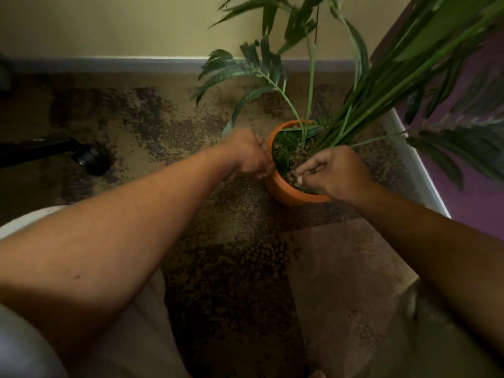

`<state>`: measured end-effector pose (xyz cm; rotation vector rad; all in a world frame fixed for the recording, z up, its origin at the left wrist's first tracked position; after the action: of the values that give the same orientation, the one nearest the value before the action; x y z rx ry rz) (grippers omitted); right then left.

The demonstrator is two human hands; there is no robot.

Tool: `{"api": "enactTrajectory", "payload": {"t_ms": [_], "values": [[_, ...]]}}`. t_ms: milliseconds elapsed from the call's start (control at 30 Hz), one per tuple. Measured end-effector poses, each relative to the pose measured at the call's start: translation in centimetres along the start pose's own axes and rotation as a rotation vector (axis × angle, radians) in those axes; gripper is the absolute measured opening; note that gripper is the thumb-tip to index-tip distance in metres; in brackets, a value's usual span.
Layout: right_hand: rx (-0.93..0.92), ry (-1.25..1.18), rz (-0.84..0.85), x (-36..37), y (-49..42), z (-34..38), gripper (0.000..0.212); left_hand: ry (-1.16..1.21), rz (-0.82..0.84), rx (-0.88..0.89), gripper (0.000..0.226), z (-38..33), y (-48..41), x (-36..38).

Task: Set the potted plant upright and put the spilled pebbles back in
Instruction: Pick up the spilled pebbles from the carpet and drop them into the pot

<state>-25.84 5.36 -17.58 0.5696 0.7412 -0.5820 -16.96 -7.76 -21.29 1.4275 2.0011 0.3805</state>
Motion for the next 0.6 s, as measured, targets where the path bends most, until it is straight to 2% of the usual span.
{"api": "enactTrajectory", "payload": {"t_ms": [167, 367, 533, 600], "values": [[0.226, -0.237, -0.044, 0.4, -0.5, -3.3, 0.013, 0.045, -0.095, 0.07, 0.029, -0.4, -1.2, 0.8], [0.475, -0.589, -0.042, 1.7, 0.7, -5.5, 0.007, 0.047, -0.144, 0.104, 0.027, -1.1, -2.2, 1.4], [0.584, -0.784, -0.077, 1.7, 1.0, -6.9, 0.017, 0.065, -0.16, 0.108, 0.026, -1.1, -2.5, 1.7], [0.603, -0.85, -0.078, 1.6, 0.8, -7.1, 0.031, 0.081, -0.164, 0.107, 0.025, -1.2, -2.4, 1.7]]}}
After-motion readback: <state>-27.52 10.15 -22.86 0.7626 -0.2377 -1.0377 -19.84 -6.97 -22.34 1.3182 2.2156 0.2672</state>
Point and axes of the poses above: each hand's wrist, its own y-axis away from the middle knuckle, its own x-axis out of the palm, z = x × y, the point moved 10 cm from there along -y, towards the middle knuckle
